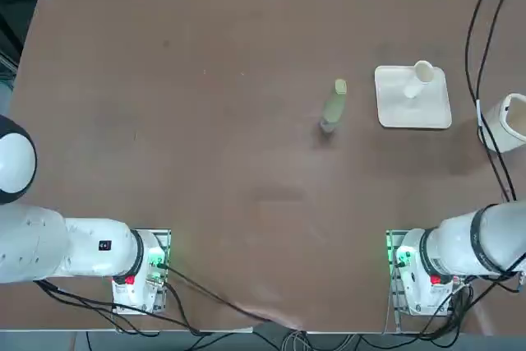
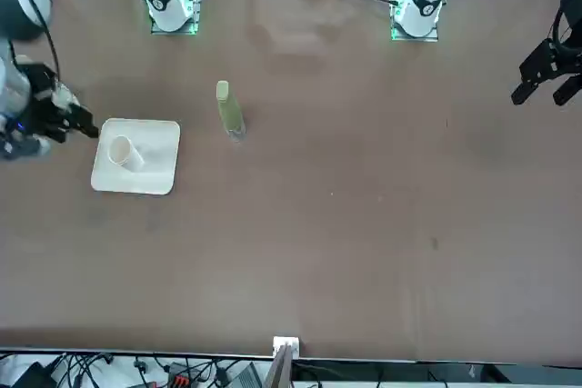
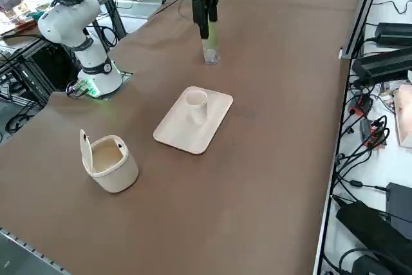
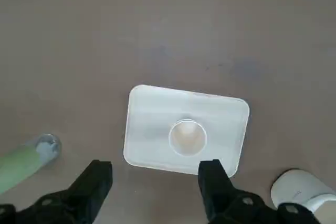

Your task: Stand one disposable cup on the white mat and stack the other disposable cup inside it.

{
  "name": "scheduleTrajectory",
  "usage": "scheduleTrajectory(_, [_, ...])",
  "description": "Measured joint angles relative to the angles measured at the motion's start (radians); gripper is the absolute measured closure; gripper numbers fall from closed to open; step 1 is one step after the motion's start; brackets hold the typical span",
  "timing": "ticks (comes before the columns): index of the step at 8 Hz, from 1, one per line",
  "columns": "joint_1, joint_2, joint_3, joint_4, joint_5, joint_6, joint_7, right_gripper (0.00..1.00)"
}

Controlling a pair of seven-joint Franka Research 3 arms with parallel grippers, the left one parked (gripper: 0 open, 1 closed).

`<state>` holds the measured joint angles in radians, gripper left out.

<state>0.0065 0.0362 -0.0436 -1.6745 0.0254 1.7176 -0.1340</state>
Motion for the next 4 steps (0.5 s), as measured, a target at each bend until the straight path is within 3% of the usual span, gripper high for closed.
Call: scheduleTrajectory(4, [0.002,-0.070,0.017,0.002,0.002,0.001,0.040,0.00])
